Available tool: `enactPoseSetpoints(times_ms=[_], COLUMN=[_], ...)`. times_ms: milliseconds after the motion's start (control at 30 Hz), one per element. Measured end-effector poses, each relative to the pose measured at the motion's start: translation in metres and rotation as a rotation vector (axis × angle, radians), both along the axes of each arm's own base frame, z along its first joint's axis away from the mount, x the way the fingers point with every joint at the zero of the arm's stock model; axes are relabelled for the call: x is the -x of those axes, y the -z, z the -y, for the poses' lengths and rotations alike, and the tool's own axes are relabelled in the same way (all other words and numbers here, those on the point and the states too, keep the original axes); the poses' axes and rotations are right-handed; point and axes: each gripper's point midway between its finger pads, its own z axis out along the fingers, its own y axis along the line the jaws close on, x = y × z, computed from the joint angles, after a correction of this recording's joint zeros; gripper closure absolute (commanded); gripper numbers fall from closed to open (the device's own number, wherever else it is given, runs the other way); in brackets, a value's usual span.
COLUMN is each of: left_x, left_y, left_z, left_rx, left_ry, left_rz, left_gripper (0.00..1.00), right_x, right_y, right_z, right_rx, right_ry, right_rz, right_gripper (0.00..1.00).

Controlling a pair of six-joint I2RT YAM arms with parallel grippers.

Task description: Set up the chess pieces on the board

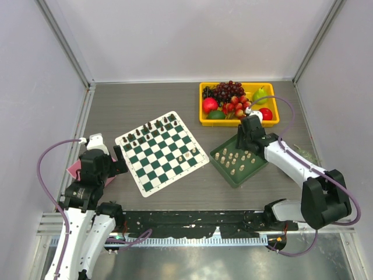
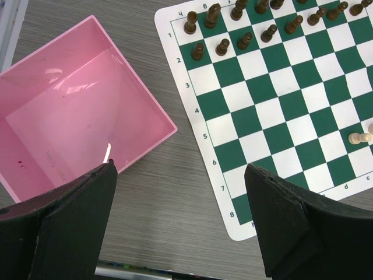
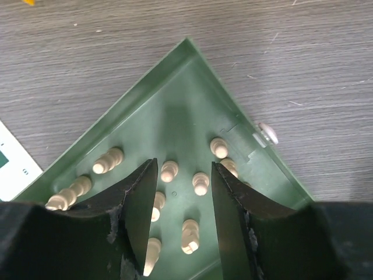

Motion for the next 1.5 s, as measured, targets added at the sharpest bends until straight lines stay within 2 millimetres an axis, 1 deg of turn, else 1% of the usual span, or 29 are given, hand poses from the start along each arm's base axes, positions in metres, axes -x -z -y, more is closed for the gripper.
enactPoseSetpoints(times_ms=[100,300,400,800,1067,1167,1200,1300,1333,1400,1500], left_x=[0.000,0.000,0.000,0.000,0.000,0.000,0.000,0.000,0.000,0.000,0.000], left_y=[0.000,0.000,0.000,0.001,0.001,0.001,0.001,0.001,0.000,0.001,0.001], left_z=[0.000,0.000,0.000,0.000,0.000,0.000,0.000,0.000,0.000,0.000,0.000], left_rx=[0.000,0.000,0.000,0.000,0.000,0.000,0.000,0.000,0.000,0.000,0.000], left_ry=[0.000,0.000,0.000,0.000,0.000,0.000,0.000,0.000,0.000,0.000,0.000], left_rz=[0.000,-0.001,-0.002,-0.003,-0.003,-0.003,-0.003,-0.003,-0.003,-0.003,-0.003], left_gripper=[0.01,0.01,0.01,0.01,0.01,0.01,0.01,0.01,0.01,0.01,0.01], right_x=[-0.003,-0.003,-0.002,-0.004,-0.004,-0.004,-0.003,-0.003,-0.004,-0.004,-0.004], right_y=[0.006,0.029,0.037,0.045,0.049,0.052,0.053,0.054,0.054,0.055,0.054], right_z=[0.007,0.017,0.019,0.027,0.029,0.029,0.029,0.030,0.030,0.030,0.030], right_rx=[0.006,0.038,0.048,0.077,0.082,0.085,0.087,0.088,0.088,0.090,0.090], right_ry=[0.022,0.047,0.051,0.073,0.077,0.076,0.075,0.077,0.078,0.077,0.077], right_rz=[-0.012,-0.083,-0.107,-0.122,-0.133,-0.142,-0.145,-0.149,-0.148,-0.149,-0.147], right_gripper=[0.54,0.57,0.57,0.58,0.64,0.65,0.67,0.70,0.75,0.79,0.80])
